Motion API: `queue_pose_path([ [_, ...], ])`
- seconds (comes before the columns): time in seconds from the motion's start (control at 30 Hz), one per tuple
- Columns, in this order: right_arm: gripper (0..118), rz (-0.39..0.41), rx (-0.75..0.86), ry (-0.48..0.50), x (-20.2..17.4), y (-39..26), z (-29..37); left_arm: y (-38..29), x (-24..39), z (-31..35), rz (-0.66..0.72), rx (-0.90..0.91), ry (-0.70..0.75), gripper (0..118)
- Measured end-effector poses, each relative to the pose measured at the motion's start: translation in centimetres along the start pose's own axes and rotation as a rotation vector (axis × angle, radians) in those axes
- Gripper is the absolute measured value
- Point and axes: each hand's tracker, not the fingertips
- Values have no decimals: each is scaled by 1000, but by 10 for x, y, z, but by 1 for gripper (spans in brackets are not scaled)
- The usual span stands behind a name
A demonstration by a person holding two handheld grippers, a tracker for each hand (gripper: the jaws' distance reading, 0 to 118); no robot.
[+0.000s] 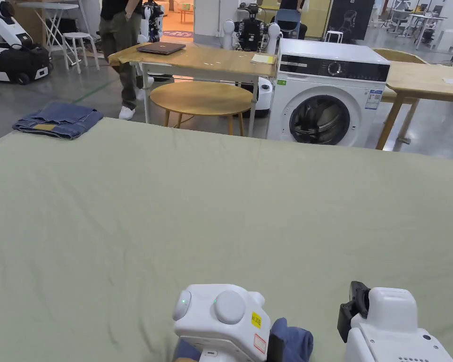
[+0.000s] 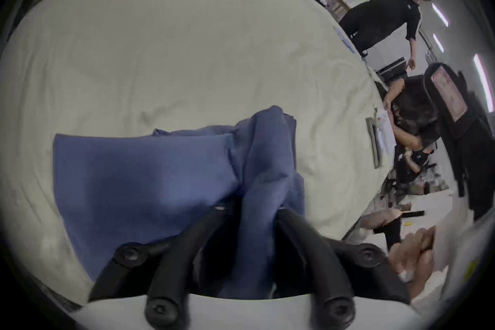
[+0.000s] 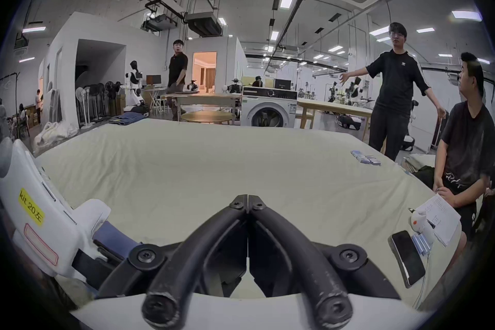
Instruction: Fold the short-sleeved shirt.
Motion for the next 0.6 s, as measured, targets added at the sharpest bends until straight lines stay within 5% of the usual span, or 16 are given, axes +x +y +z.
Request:
queue_pose_path([
  [0.1,0,1,-3,5,-1,-1,0,-4,-1,20,20,18,-125,47],
  [0.3,0,-10,0,9,2,1,3,-1,-17,82,45,151,-309,47],
  [0.37,0,-13,3,6,3,1,4,4,-28,80,44,169,-279,33],
  [0.43,0,-18,3,3,5,2,5,6,-38,62,74,157,-217,6],
  [0.6,0,-23,2,-5,9,2,6,-6,-52,-9,180,-29,-360,3],
])
